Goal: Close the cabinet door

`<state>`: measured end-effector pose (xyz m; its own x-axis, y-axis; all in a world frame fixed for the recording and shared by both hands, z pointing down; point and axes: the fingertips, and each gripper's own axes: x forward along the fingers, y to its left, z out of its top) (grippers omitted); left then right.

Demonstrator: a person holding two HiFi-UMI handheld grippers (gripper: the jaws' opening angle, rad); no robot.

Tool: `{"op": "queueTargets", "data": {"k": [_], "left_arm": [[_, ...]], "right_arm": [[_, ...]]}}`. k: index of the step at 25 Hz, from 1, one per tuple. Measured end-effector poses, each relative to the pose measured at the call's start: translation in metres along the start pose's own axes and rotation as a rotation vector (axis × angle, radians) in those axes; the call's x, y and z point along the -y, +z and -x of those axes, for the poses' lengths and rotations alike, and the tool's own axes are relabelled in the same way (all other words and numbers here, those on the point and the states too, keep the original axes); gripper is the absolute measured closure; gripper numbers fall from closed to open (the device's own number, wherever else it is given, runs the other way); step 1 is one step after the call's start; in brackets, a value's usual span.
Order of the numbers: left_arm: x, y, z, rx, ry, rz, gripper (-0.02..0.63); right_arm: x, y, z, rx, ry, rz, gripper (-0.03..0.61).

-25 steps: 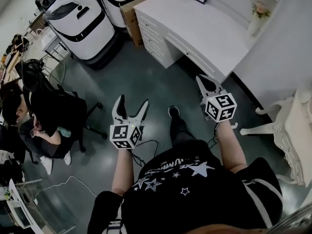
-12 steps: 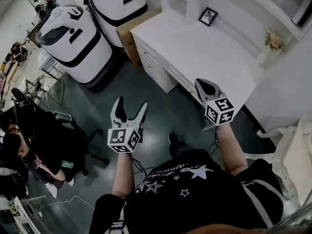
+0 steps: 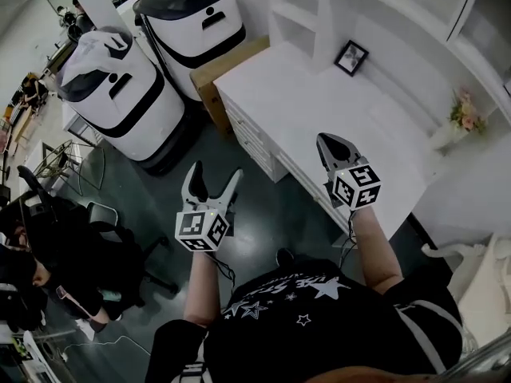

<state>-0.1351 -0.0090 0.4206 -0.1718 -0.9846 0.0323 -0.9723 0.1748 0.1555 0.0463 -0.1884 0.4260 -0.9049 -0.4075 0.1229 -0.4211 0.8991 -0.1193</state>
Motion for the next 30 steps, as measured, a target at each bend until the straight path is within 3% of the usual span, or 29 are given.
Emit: {"op": "queueTargets", "data": {"k": [7,14,21,30], "left_arm": [[-0.024,0.016,-0.026,0.017,0.018,-0.027,0.163],[-0.069,0.035,-0.068,0.065,-0.008,-0.052,0.163],[-0.129,0.063,-0.156,0.104,-0.108,-0.067,0.163],[-0.206,0.131,-0.289,0.148,-0.281,-0.108,0.163]], "right_arm": [[-0.004,0.014,-0.046,0.034,0.052,-0.002,0.574],[0.011,0.016,-0.085,0.057,0.009,-0.001,0.573],[0.040,0.043,-0.151,0.102,-0.102,0.009,0.572],[0.067,0.110,-0.259,0.183,-0.230,0.032,0.572]]}}
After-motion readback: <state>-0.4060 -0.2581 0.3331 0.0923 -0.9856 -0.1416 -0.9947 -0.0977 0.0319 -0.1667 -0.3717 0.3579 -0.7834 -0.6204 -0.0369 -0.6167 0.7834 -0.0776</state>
